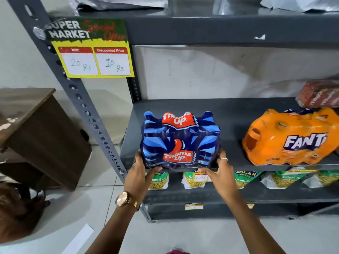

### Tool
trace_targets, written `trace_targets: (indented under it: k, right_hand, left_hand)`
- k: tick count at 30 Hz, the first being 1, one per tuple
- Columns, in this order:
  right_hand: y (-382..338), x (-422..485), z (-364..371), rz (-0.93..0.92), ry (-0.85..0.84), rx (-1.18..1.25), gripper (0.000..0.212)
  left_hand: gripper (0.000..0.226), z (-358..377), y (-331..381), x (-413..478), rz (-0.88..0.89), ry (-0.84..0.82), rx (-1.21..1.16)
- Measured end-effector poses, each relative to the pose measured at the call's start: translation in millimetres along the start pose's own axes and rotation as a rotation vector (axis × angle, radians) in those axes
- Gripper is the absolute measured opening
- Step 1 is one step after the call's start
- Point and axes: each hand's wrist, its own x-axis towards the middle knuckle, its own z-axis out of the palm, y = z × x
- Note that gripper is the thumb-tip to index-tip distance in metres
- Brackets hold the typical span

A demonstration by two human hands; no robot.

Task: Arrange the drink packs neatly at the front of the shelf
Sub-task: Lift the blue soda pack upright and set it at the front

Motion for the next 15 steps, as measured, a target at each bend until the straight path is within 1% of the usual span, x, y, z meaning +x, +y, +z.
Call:
trace_targets:
  k: [2,3,5,7,9,10,12,15]
  right_hand:
    - [-2,-1,0,-0.007,0.016,0.037,0.087]
    - [-2,-1,0,-0.006,0.018,0.045,0.089]
    - [-4,1,1,0.004,0.007,0.064,0.088]
    - [-5,4,0,0.005,-0.013,0.072,0.080]
    - [-5,6,0,0.004,-0.043,0.051,0.071]
    - [-4,6,-2,0.010,-0.064,0.050,0.070]
    - [-2,3,-3,0.026,-0.100,0.055,0.074]
    - [0,3,-4,0.033,-0.119,0.025,0.078]
  left_hand:
    - [0.069,1,0,-2,0.016,0.027,0.033]
    - [0.071,1,0,-2,0.022,0.047,0.057]
    - [0.073,2,1,-2,0.027,0.073,0.094]
    - [0.075,0,1,-1,0.013,0.078,0.097]
    - [0.071,-1,-1,-1,0.005,0.069,0.077]
    - [0.067,-1,-2,-1,0.008,0.058,0.069]
    - [0.062,-4,-8,-1,0.032,0.037,0.078]
    - [0.060,-6,-13,-1,0.042,0.039,0.103]
